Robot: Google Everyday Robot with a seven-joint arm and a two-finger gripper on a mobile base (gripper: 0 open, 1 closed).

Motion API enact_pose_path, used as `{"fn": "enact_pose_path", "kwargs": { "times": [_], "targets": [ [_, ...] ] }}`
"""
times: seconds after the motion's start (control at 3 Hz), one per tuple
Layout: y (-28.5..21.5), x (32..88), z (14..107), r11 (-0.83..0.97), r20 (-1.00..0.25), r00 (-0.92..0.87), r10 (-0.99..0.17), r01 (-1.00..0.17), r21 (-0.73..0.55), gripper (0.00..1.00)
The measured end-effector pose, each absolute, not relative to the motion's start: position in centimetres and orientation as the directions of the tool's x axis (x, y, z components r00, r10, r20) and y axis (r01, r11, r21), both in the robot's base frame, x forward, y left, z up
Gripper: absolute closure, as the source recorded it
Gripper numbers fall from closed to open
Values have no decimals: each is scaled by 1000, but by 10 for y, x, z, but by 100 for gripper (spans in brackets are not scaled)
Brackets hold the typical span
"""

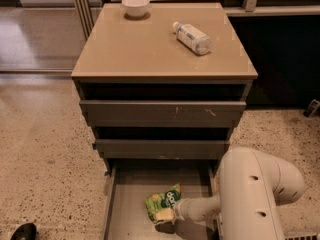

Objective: Pick green rice chip bag from bottom drawer and place on counter

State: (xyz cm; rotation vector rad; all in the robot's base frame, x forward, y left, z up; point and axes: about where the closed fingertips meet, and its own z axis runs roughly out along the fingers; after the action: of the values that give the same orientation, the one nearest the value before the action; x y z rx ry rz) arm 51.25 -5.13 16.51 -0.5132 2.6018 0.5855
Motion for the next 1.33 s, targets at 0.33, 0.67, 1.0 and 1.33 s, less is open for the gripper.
{"fn": "enact_pose_path", "kwargs": {
  "times": [0.33, 0.67, 1.0, 1.33],
  "targets": [
    [-51, 499, 159, 825, -426, -850, -309, -463, 324, 0],
    [-51, 499, 159, 825, -426, -850, -309, -462, 325, 0],
    [-52, 497, 155, 819, -380, -865, -326, -460, 343, 0],
    [-56, 497, 147, 820, -304, -883, -357, -452, 351, 0]
  ]
}}
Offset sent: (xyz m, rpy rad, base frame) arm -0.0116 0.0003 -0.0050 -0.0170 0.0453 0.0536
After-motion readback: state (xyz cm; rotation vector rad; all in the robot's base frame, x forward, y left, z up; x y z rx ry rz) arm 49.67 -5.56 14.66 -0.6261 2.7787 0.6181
